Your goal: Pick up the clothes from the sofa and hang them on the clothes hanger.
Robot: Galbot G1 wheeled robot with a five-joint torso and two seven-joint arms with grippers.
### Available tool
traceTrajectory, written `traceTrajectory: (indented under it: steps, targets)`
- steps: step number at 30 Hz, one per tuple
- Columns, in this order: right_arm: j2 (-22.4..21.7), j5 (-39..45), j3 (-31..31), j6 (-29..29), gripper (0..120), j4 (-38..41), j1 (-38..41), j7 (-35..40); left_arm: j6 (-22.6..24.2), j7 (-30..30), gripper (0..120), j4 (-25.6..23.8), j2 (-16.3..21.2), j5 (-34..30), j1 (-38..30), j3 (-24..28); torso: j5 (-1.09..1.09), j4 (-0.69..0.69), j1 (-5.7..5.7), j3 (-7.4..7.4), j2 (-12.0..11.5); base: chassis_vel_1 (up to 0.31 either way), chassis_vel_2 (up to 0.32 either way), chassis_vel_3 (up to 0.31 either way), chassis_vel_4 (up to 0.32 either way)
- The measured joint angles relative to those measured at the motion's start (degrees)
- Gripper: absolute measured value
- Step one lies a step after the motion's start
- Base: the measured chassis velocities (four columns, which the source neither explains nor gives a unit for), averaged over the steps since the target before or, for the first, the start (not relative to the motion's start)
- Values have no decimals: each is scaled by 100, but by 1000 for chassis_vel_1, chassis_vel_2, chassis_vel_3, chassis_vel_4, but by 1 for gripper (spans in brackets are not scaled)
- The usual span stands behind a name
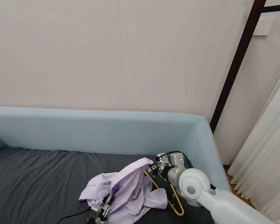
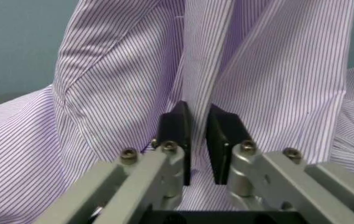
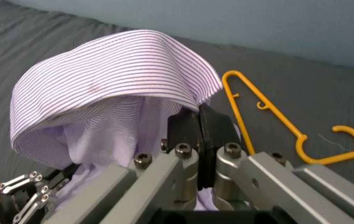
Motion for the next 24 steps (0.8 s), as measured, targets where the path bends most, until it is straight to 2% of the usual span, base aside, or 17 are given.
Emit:
traceTrajectory:
  steps: [3,14,17,20,23,24]
  targets:
    - [-1,1,-2,1,0,-18,6,1,-6,-3,0,17,-8,15,-6,-5,-1,0,0,0,0,0,0,0,0]
    - [-15,36,56,3,0,-164,20,2,-11,-94,0,-53,88,50,108,-59,-1,0,0,0,0,0,0,0,0]
    - [-48,3,116,6,0,-242,6,-5,-14,-197,0,-156,230,132,172,-65,0,0,0,0,0,0,0,0,0]
    - [-56,-20,132,9,0,-247,5,-14,-45,-245,7,-224,335,211,219,-65,0,-1,0,0,0,0,0,0,0]
    - [-57,-38,97,10,0,-134,5,-12,-69,-327,23,-277,393,300,263,-65,0,1,0,0,0,0,0,0,0]
    - [-57,-38,97,10,0,-134,5,-12,-69,-327,23,-277,393,300,263,-65,0,1,0,0,0,0,0,0,0]
